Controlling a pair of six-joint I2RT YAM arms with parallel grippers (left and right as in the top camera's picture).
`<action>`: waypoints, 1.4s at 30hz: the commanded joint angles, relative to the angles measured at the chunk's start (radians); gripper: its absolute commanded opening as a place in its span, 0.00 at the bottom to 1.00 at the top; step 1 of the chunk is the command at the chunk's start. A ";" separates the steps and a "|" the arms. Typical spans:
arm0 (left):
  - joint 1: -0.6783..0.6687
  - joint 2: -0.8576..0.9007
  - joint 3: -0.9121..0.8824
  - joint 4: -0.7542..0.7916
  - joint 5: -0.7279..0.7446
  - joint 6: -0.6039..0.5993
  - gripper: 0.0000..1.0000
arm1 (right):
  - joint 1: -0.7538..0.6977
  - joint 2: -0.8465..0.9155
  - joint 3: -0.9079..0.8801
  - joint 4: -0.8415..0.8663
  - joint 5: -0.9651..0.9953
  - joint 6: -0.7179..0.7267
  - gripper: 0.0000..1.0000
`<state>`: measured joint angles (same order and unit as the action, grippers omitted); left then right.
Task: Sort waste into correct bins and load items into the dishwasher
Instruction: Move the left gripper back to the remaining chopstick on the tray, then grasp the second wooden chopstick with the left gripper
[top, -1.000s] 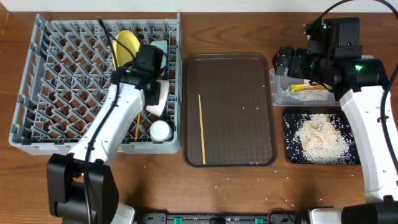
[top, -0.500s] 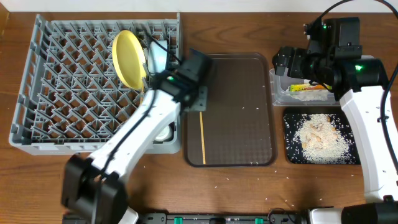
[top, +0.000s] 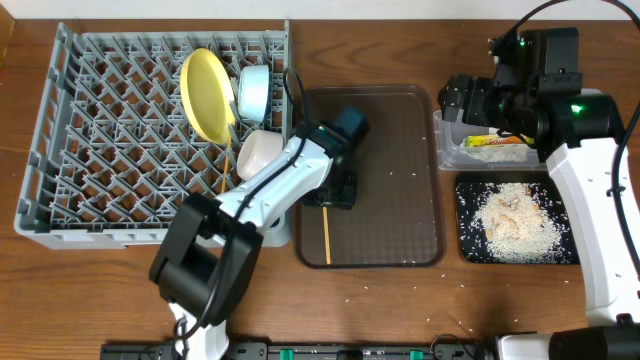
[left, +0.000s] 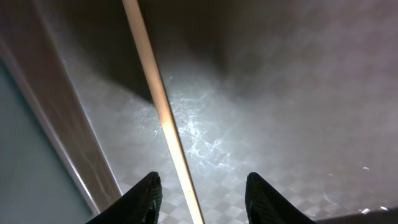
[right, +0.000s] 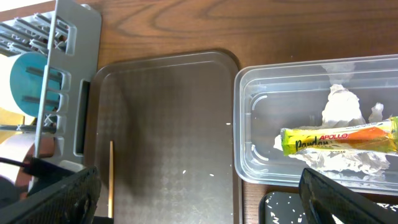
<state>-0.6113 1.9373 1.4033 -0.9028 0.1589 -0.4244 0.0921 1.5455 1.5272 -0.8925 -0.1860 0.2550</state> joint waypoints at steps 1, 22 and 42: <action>0.005 0.020 0.008 -0.013 0.018 -0.038 0.45 | 0.006 0.003 0.010 0.002 0.002 -0.005 0.99; 0.010 0.021 -0.069 0.038 -0.106 0.184 0.45 | 0.006 0.003 0.010 0.002 0.002 -0.005 0.99; 0.010 0.021 -0.175 0.164 -0.108 0.184 0.44 | 0.006 0.003 0.010 0.002 0.002 -0.005 0.99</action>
<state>-0.6086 1.9541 1.2491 -0.7353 0.0715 -0.2531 0.0921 1.5455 1.5272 -0.8925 -0.1860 0.2550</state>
